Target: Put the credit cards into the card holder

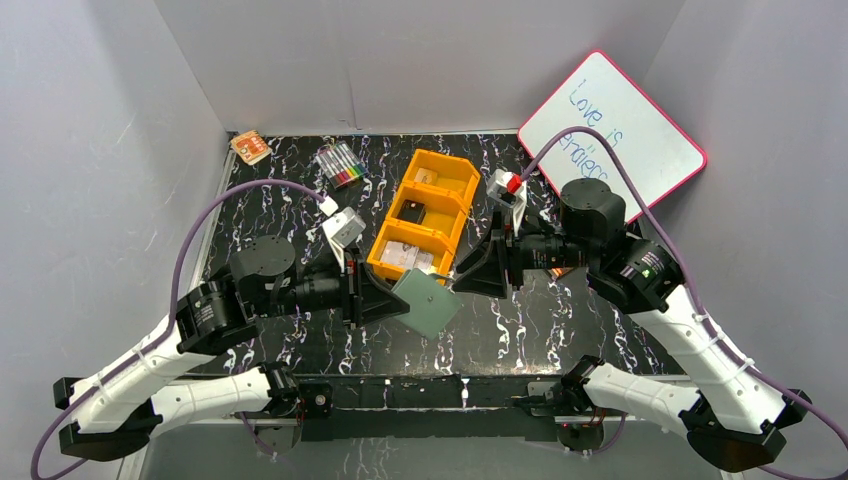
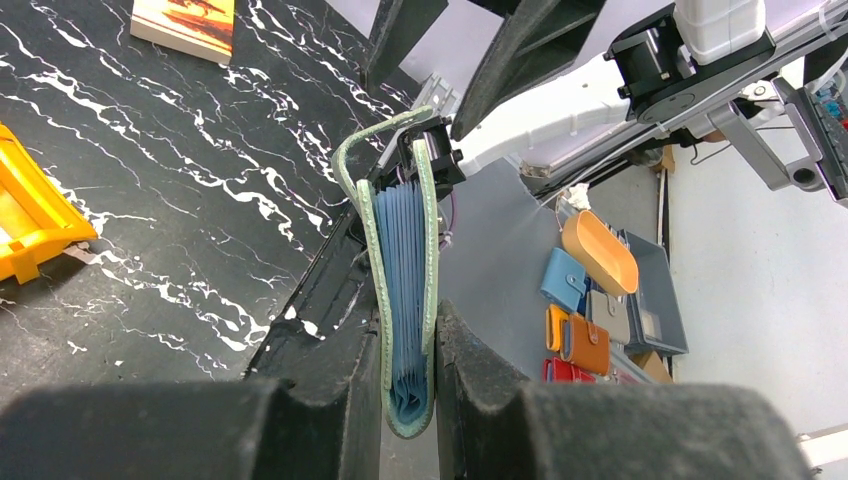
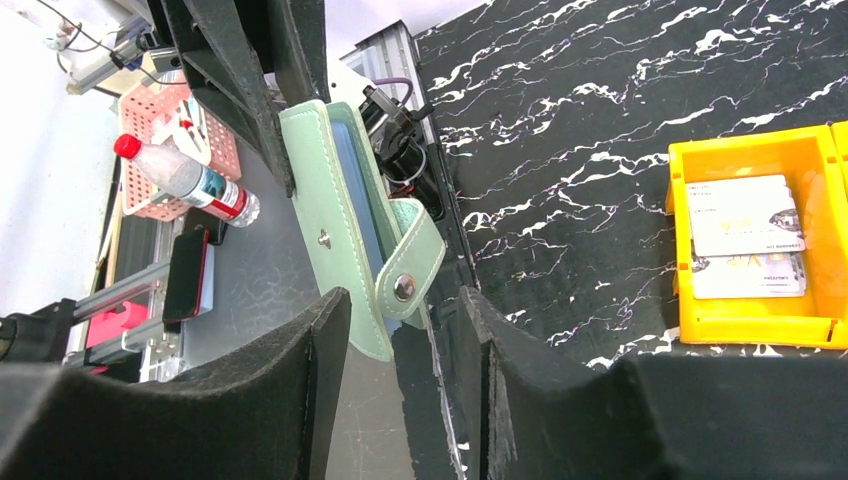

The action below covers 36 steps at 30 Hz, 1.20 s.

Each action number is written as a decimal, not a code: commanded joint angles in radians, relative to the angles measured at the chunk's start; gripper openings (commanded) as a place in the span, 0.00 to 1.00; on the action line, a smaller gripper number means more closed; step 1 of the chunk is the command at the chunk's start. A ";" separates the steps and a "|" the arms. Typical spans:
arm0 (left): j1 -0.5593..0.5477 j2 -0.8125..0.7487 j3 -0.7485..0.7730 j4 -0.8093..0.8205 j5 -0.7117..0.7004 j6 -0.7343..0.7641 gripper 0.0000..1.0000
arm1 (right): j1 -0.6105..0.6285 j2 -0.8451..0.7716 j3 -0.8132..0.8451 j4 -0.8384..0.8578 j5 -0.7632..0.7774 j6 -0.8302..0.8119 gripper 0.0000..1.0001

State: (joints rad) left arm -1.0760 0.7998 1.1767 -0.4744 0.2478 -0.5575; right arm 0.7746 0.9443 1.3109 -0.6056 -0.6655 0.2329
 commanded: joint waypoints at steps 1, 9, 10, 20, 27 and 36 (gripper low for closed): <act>-0.001 -0.024 0.027 0.026 -0.006 0.001 0.00 | 0.000 0.000 0.005 0.006 -0.011 0.005 0.50; -0.001 -0.025 0.028 0.027 -0.005 -0.001 0.00 | 0.000 -0.002 -0.003 0.039 -0.006 0.022 0.46; -0.001 -0.025 0.027 0.027 -0.006 -0.001 0.00 | 0.000 -0.004 -0.005 0.045 -0.006 0.026 0.47; -0.001 -0.026 0.025 0.027 -0.008 -0.001 0.00 | 0.001 0.005 -0.006 0.059 -0.014 0.031 0.32; -0.001 -0.030 0.020 0.027 -0.013 0.002 0.00 | 0.000 0.009 -0.003 0.054 -0.009 0.029 0.16; -0.001 -0.032 0.019 0.015 -0.017 0.008 0.00 | 0.000 0.016 0.018 0.032 -0.014 0.020 0.00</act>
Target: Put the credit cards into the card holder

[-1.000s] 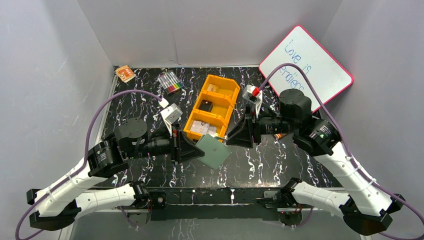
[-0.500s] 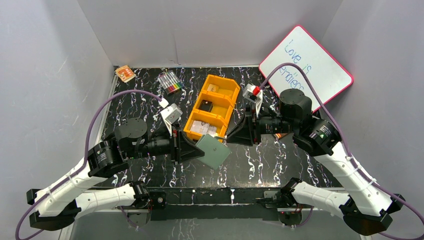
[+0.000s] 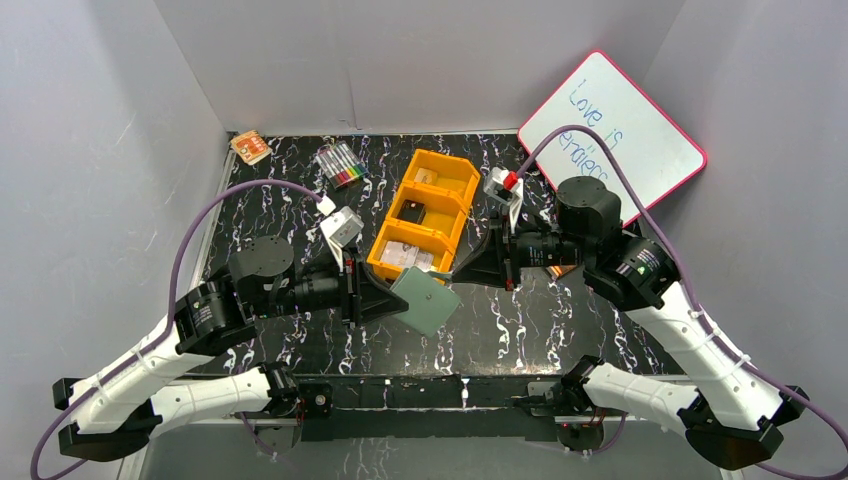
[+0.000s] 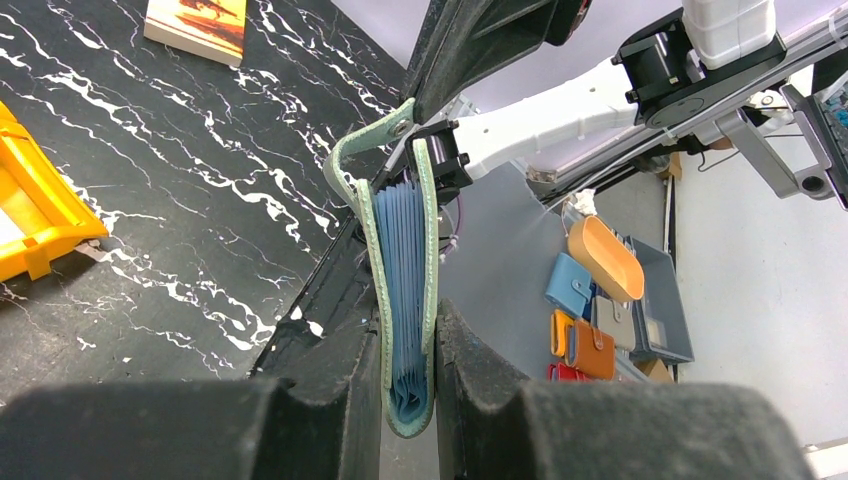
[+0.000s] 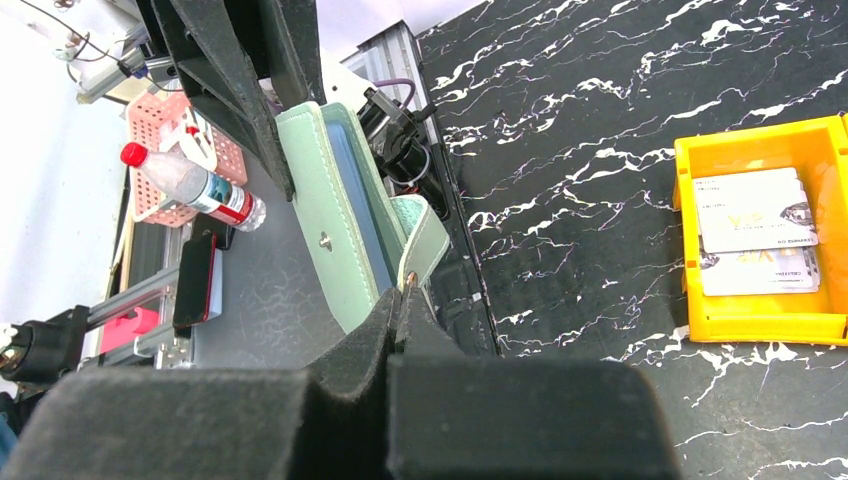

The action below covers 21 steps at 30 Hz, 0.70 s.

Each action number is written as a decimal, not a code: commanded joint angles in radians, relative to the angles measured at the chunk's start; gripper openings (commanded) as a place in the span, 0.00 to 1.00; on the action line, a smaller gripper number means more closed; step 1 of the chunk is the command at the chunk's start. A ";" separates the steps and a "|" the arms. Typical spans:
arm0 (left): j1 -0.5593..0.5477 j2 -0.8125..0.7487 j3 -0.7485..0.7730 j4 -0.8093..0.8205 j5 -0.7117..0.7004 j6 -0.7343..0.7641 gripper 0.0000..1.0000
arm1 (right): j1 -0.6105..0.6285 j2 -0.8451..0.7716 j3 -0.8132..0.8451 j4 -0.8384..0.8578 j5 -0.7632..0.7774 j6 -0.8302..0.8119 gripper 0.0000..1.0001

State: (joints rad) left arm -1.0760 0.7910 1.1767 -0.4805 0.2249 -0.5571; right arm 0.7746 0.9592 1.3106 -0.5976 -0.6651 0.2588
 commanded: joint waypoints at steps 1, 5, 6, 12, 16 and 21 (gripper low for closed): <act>-0.001 -0.023 0.018 0.020 0.007 0.008 0.00 | 0.000 -0.004 0.019 0.026 -0.011 -0.006 0.00; -0.001 -0.027 0.018 0.013 0.009 0.009 0.00 | 0.000 -0.038 0.017 0.067 0.033 0.008 0.00; -0.001 -0.025 0.017 0.005 0.009 0.009 0.00 | 0.000 -0.045 0.021 0.078 0.042 0.014 0.00; -0.001 0.002 0.028 -0.076 -0.022 0.017 0.00 | 0.000 -0.023 0.097 0.061 0.032 0.036 0.00; -0.001 0.037 0.046 -0.110 -0.043 0.017 0.00 | 0.000 0.005 0.142 0.040 -0.004 0.062 0.00; -0.001 0.062 0.062 -0.117 -0.058 0.021 0.00 | 0.000 0.044 0.180 -0.007 -0.058 0.074 0.00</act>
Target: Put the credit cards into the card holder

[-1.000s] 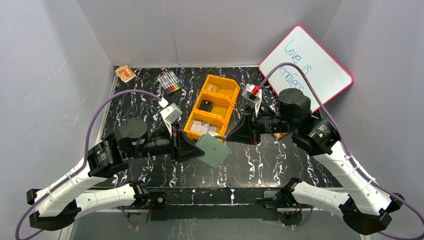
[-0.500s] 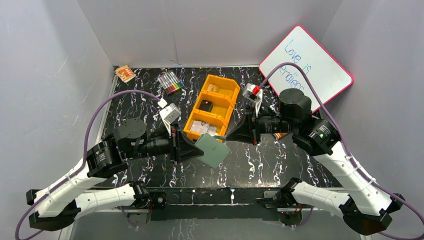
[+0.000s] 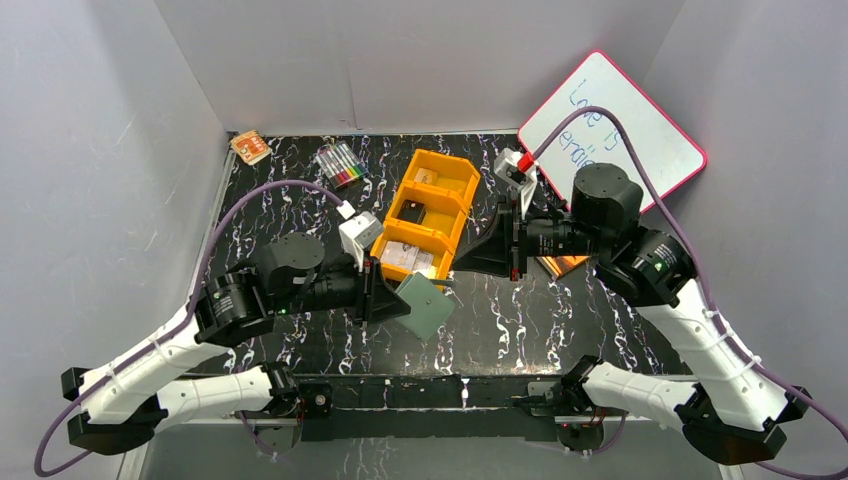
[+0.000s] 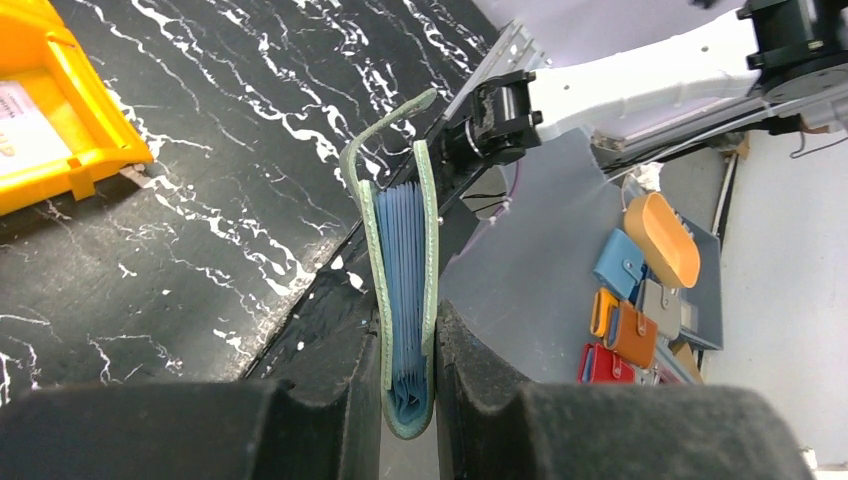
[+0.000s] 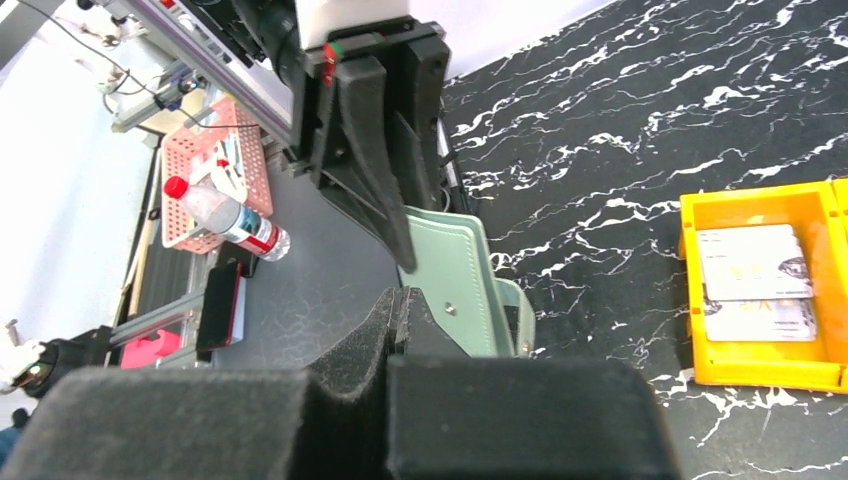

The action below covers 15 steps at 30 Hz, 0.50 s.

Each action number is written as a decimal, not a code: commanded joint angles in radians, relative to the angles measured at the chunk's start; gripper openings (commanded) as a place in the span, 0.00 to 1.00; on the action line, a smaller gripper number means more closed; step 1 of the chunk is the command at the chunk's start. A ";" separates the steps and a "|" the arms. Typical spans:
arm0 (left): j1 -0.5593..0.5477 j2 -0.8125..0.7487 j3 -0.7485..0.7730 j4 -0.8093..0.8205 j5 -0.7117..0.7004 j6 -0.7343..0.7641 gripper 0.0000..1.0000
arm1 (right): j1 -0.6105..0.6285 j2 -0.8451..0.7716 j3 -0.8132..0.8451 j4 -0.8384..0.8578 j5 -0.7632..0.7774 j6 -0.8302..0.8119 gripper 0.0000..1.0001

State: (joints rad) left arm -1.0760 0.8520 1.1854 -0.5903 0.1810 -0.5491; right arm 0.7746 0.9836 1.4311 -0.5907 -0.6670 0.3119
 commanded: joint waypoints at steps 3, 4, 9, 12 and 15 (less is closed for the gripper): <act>-0.001 -0.008 0.057 0.001 -0.013 0.013 0.00 | 0.000 0.000 0.073 -0.062 0.035 -0.032 0.01; -0.001 -0.018 0.056 0.009 -0.010 0.012 0.00 | 0.000 -0.009 0.069 -0.076 0.065 -0.050 0.14; -0.001 -0.084 0.040 0.073 0.008 -0.022 0.00 | 0.001 -0.077 -0.071 0.029 0.100 -0.020 0.54; -0.001 -0.102 0.043 0.096 0.023 -0.041 0.00 | 0.000 -0.124 -0.160 0.141 0.100 0.028 0.58; -0.001 -0.109 0.048 0.107 0.028 -0.053 0.00 | 0.001 -0.129 -0.193 0.197 0.076 0.049 0.61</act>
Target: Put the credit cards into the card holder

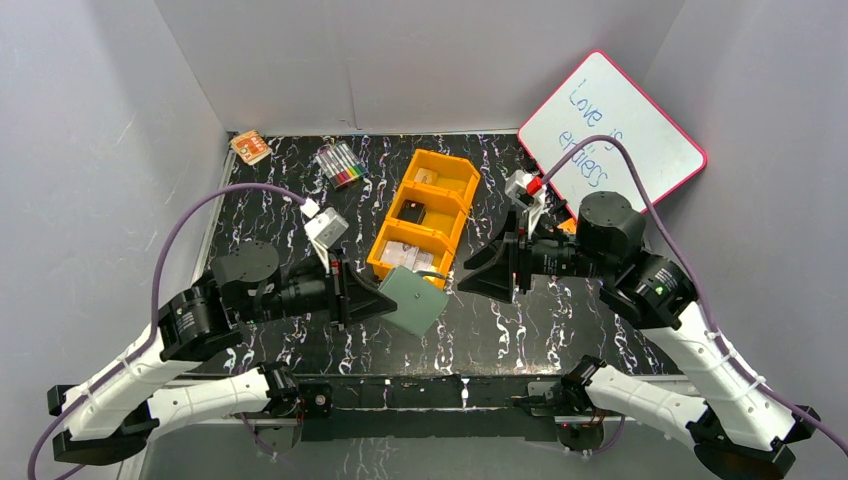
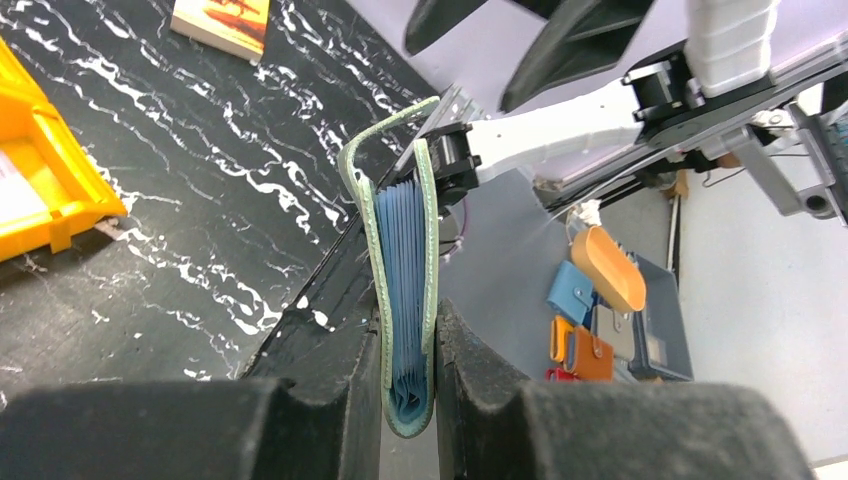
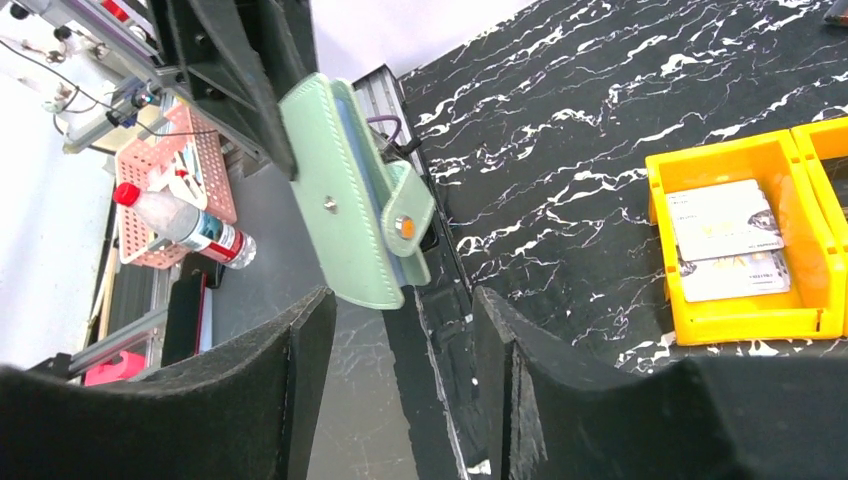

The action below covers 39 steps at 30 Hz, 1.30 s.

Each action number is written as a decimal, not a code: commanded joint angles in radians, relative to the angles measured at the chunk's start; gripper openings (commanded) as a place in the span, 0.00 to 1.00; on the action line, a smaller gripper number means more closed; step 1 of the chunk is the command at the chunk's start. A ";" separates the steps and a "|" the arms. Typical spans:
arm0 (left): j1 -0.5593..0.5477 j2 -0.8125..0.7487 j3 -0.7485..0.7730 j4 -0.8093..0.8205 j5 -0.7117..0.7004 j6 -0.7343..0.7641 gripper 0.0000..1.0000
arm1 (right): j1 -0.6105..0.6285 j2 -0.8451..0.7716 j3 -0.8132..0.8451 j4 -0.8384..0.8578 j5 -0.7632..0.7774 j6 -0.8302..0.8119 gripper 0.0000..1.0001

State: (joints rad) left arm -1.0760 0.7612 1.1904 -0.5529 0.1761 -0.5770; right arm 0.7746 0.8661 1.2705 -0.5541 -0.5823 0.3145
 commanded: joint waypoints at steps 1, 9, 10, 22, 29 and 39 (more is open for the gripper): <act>-0.001 -0.019 0.044 0.072 0.035 -0.028 0.00 | 0.001 -0.007 -0.035 0.168 -0.018 0.052 0.62; -0.001 -0.012 0.057 0.090 0.044 -0.038 0.00 | 0.001 -0.014 -0.096 0.323 -0.053 0.136 0.62; -0.001 -0.012 0.057 0.091 0.046 -0.039 0.00 | 0.000 -0.012 -0.102 0.335 -0.053 0.145 0.60; -0.001 -0.010 0.062 0.095 0.037 -0.038 0.00 | 0.000 0.002 -0.107 0.365 -0.079 0.153 0.51; -0.001 -0.012 0.060 0.095 0.034 -0.037 0.00 | 0.000 0.015 -0.099 0.325 -0.097 0.127 0.54; -0.001 -0.015 0.060 0.096 0.031 -0.037 0.00 | 0.001 0.031 -0.094 0.304 -0.103 0.117 0.41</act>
State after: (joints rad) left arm -1.0760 0.7593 1.2076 -0.5083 0.1955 -0.6132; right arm 0.7746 0.8936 1.1610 -0.2672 -0.6636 0.4431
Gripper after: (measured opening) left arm 0.154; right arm 0.413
